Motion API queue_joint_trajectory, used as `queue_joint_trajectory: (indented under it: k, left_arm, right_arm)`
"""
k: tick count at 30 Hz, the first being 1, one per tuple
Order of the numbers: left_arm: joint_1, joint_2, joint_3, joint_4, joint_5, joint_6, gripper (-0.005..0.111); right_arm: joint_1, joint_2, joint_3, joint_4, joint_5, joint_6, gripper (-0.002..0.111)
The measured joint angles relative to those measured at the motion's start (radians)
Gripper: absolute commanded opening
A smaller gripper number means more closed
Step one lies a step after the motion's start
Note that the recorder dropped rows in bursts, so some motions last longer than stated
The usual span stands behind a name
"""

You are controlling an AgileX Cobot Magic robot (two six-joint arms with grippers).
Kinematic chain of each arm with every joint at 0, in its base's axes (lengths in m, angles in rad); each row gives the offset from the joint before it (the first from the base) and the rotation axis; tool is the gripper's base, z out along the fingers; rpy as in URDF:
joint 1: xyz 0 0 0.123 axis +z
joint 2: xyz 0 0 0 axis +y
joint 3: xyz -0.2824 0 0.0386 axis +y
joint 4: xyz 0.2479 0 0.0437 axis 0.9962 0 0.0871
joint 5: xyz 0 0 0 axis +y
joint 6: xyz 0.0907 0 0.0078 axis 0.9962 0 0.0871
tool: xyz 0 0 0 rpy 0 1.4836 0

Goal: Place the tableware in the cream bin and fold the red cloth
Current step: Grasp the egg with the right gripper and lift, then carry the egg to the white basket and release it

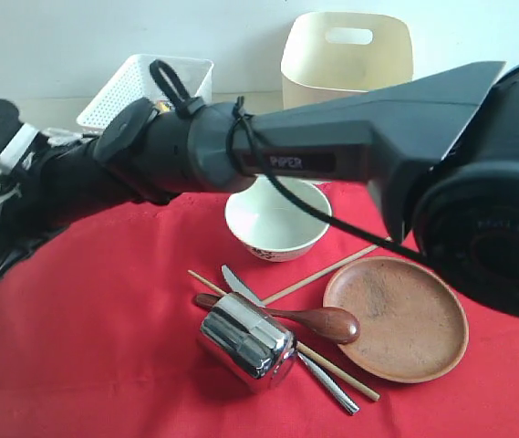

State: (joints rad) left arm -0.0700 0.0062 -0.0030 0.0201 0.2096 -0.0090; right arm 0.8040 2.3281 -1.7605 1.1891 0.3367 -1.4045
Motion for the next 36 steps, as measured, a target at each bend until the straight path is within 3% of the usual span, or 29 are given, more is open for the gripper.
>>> queue_joint_trajectory:
  k: [7, 20, 30, 36]
  left_arm:
    - [0.0, 0.0, 0.0, 0.0, 0.0, 0.0, 0.0]
    - [0.0, 0.0, 0.0, 0.0, 0.0, 0.0, 0.0]
    - [0.0, 0.0, 0.0, 0.0, 0.0, 0.0, 0.0]
    - [0.0, 0.0, 0.0, 0.0, 0.0, 0.0, 0.0]
  right_arm:
    - [-0.066, -0.006, 0.0, -0.002, -0.194, 0.042, 0.0]
    - [-0.075, 0.019, 0.0, 0.046, -0.704, 0.044, 0.0]
    - [-0.193, 0.036, 0.0, 0.098, -0.581, 0.184, 0.0]
    - [-0.207, 0.047, 0.0, 0.098, -0.526, 0.282, 0.0]
